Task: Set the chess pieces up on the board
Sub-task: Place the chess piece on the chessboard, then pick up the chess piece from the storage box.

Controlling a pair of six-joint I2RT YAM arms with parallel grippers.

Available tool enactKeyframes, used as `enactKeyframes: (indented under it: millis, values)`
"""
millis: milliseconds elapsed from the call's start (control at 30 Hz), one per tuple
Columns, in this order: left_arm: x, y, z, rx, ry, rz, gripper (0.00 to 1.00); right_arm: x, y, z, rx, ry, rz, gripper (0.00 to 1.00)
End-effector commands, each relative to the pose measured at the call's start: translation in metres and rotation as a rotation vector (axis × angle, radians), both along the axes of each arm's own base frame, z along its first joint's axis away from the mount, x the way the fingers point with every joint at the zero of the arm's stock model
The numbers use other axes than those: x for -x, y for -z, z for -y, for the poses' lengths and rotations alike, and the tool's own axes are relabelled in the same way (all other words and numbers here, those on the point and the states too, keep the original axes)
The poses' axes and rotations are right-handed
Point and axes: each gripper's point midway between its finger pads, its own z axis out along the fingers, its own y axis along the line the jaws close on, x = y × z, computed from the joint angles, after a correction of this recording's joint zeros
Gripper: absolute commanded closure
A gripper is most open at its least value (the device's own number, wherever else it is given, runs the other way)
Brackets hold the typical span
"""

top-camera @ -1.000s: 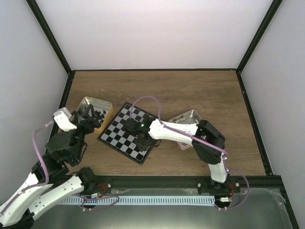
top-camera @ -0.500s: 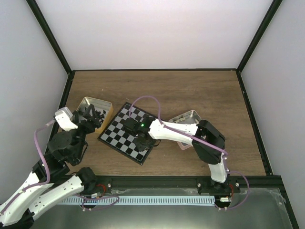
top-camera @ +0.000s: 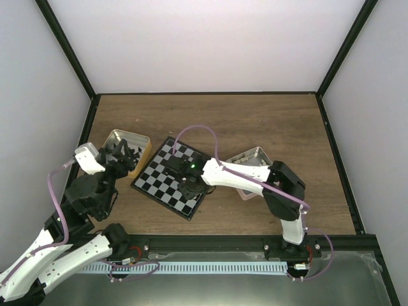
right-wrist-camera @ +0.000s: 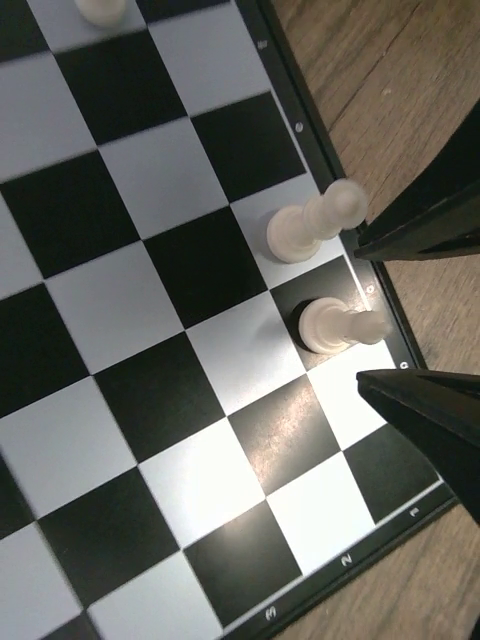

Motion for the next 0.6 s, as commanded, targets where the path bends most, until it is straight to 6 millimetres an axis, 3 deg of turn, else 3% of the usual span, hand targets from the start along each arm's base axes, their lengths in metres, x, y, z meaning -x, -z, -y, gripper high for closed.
enactKeyframes:
  millis: [0, 100, 200, 433, 567]
  values:
    - [-0.002, 0.003, -0.001, -0.008, -0.017, -0.009, 0.1, -0.014, -0.063, -0.009, -0.132, 0.027, 0.105, 0.68]
    - [-0.002, 0.004, 0.0, -0.012, -0.017, -0.011, 0.1, -0.021, -0.082, -0.006, -0.18, 0.059, 0.143, 0.67]
    - [-0.003, 0.005, 0.001, -0.017, -0.016, -0.014, 0.1, -0.041, -0.091, 0.016, -0.18, 0.155, 0.21, 0.65]
    - [-0.004, 0.006, 0.006, -0.031, 0.005, -0.016, 0.08, -0.093, -0.099, 0.106, -0.23, 0.491, 0.334, 0.6]
    - [-0.005, 0.006, 0.011, -0.039, 0.031, -0.011, 0.06, -0.121, -0.082, 0.166, -0.305, 0.699, 0.358, 0.54]
